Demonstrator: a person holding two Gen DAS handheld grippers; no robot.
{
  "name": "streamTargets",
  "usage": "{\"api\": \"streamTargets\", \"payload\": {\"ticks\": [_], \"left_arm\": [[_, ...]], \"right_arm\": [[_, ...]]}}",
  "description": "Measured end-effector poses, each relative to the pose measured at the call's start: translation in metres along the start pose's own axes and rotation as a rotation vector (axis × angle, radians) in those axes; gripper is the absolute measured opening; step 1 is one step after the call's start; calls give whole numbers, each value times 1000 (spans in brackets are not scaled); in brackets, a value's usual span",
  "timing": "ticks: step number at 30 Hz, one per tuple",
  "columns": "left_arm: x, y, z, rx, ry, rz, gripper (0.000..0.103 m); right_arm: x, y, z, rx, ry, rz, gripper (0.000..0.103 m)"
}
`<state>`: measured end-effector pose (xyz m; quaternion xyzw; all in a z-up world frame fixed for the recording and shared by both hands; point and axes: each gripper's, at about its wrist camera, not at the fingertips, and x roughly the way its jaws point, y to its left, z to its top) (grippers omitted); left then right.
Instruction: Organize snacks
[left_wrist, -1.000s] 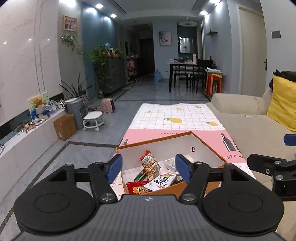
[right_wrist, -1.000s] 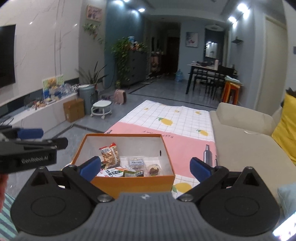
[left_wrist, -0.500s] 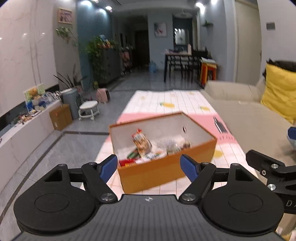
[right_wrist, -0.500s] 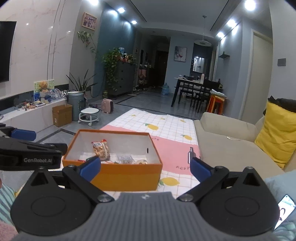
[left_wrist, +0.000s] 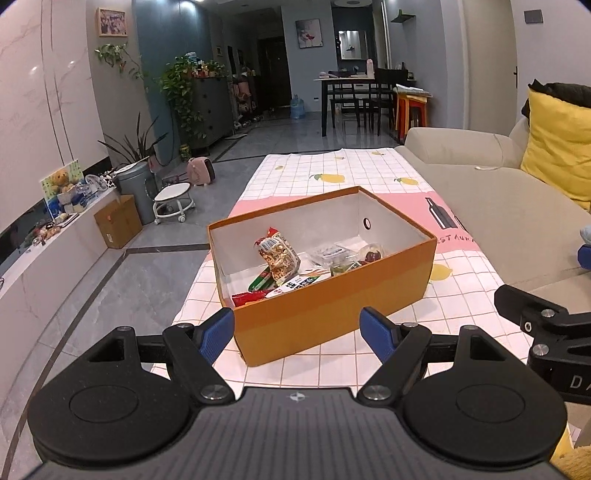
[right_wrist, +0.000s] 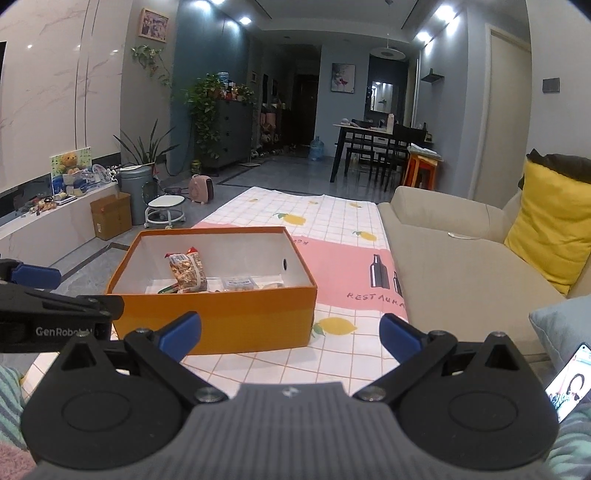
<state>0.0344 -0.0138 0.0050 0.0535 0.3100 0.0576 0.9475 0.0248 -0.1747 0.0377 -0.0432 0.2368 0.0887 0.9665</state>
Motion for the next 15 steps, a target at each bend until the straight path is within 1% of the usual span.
{"api": "streamTargets", "payload": {"ticks": [15], "left_arm": [[0,-1,0,2,2,0,90]], "right_arm": [[-6,4,2,-30,-32,6,99]]}}
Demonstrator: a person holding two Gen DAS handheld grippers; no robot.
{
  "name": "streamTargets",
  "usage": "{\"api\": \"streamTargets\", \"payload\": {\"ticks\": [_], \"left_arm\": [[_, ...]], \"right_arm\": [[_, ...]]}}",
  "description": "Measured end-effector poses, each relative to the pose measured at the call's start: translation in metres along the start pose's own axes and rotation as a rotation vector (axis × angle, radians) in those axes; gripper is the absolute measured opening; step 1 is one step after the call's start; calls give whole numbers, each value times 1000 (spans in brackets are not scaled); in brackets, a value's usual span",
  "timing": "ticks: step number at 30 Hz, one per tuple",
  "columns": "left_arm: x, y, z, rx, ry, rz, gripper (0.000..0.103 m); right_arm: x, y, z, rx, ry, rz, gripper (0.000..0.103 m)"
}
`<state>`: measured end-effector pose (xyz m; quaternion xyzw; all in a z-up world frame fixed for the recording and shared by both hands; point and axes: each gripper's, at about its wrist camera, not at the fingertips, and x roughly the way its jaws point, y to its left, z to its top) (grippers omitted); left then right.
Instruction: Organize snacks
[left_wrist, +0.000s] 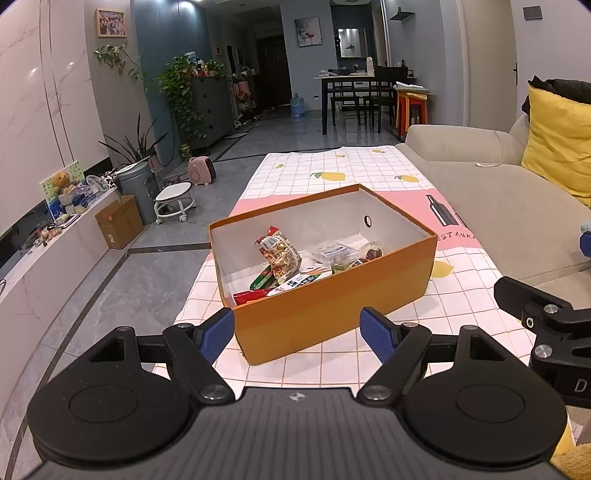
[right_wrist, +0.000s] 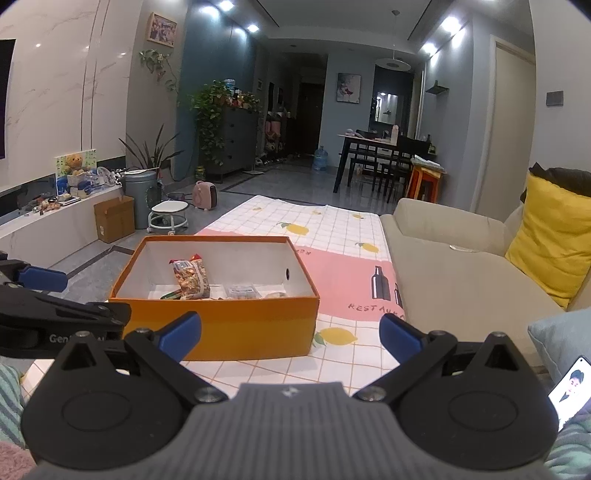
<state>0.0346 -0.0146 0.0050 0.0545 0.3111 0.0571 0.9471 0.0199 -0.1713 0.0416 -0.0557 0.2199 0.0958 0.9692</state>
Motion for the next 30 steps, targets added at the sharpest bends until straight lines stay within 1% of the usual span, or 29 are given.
{"api": "streamTargets", "payload": {"ticks": [7,30], "left_arm": [[0,0,-1,6,2,1,90],[-1,2,-1,5,6,1,90]], "right_arm": [[1,1,-1,-20,-1,-5,99],[-2,0,-3,-17,-4,-8,99]]}}
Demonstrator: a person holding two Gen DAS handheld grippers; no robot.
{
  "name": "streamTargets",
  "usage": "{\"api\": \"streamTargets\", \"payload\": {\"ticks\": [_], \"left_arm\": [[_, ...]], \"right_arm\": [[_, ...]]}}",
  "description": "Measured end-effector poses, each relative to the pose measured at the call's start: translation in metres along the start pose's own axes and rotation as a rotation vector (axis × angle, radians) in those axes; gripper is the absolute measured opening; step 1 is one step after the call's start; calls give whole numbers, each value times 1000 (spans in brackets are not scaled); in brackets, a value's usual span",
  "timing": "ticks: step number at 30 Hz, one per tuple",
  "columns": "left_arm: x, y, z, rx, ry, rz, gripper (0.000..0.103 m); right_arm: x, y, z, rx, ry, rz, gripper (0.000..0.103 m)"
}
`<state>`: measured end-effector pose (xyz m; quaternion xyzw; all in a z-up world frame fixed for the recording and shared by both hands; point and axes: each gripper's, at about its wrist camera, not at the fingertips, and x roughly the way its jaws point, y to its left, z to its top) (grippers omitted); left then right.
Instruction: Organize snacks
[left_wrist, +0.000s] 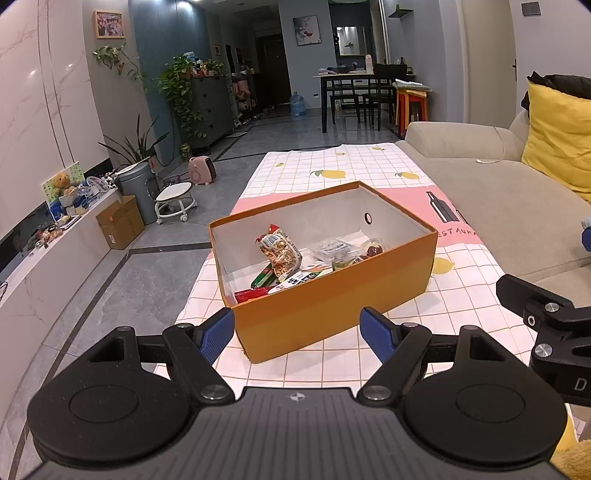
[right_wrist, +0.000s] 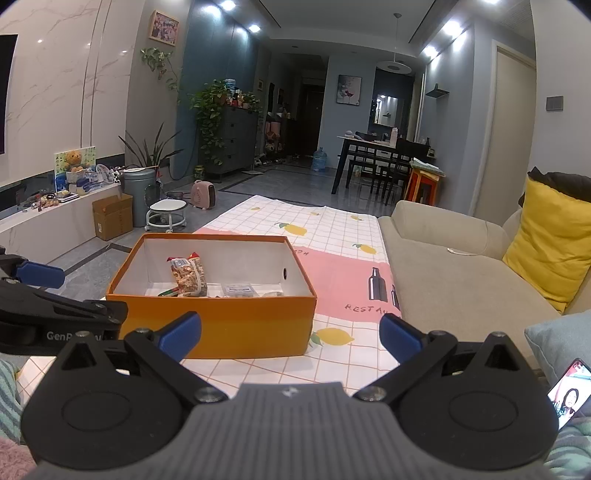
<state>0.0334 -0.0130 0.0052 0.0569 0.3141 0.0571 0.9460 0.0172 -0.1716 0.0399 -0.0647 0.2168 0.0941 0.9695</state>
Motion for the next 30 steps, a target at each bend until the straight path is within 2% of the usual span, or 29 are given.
{"api": "streamTargets", "payload": {"ticks": [30], "left_arm": [[-8,14,0,-4,-3,7,90]], "right_arm": [[0,-1,0,2,2,1,99]]}}
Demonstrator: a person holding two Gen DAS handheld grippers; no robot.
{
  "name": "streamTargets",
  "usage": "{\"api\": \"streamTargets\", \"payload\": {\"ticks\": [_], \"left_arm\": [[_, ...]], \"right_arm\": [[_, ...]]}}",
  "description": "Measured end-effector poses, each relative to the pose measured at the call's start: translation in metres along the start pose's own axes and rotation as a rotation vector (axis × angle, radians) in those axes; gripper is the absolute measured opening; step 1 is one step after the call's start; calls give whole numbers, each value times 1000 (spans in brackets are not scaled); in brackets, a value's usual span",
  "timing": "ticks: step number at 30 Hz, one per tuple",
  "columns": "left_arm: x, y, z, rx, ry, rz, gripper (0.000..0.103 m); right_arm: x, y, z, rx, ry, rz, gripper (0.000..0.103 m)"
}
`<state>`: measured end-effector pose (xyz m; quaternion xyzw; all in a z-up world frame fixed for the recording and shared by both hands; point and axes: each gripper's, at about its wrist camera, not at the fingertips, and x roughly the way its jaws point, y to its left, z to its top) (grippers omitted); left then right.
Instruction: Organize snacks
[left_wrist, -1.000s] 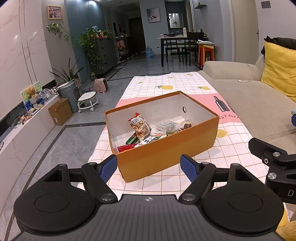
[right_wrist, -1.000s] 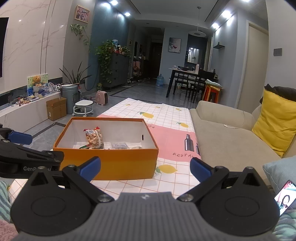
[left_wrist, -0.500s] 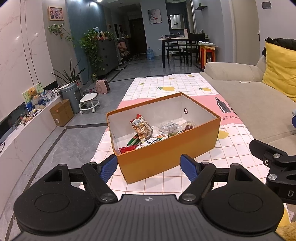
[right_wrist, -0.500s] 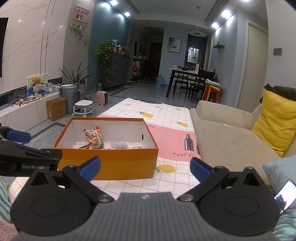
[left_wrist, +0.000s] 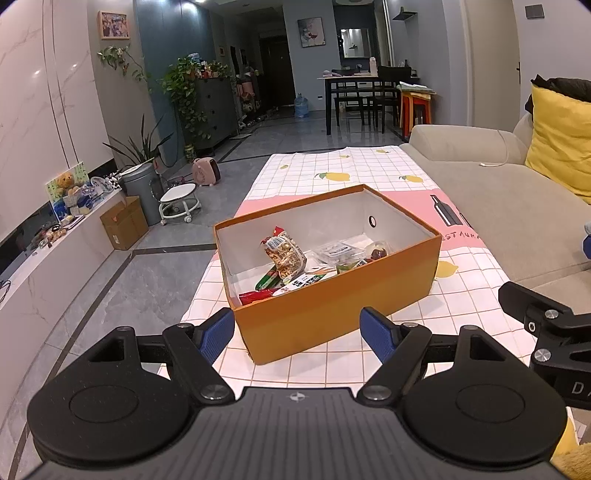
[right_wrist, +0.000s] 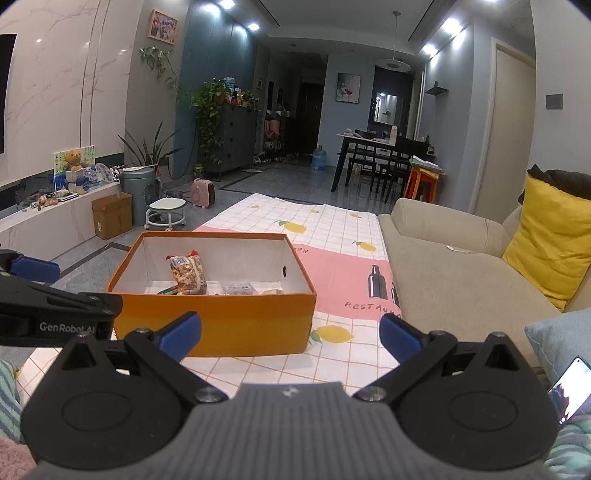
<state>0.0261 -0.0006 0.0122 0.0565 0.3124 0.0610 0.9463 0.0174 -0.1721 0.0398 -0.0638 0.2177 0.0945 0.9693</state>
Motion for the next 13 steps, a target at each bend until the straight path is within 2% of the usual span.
{"api": "streamTargets", "payload": {"ticks": [13], "left_arm": [[0,0,1,1,-3,9,90]], "right_arm": [[2,-2,-7,1,9,-4,99]]}}
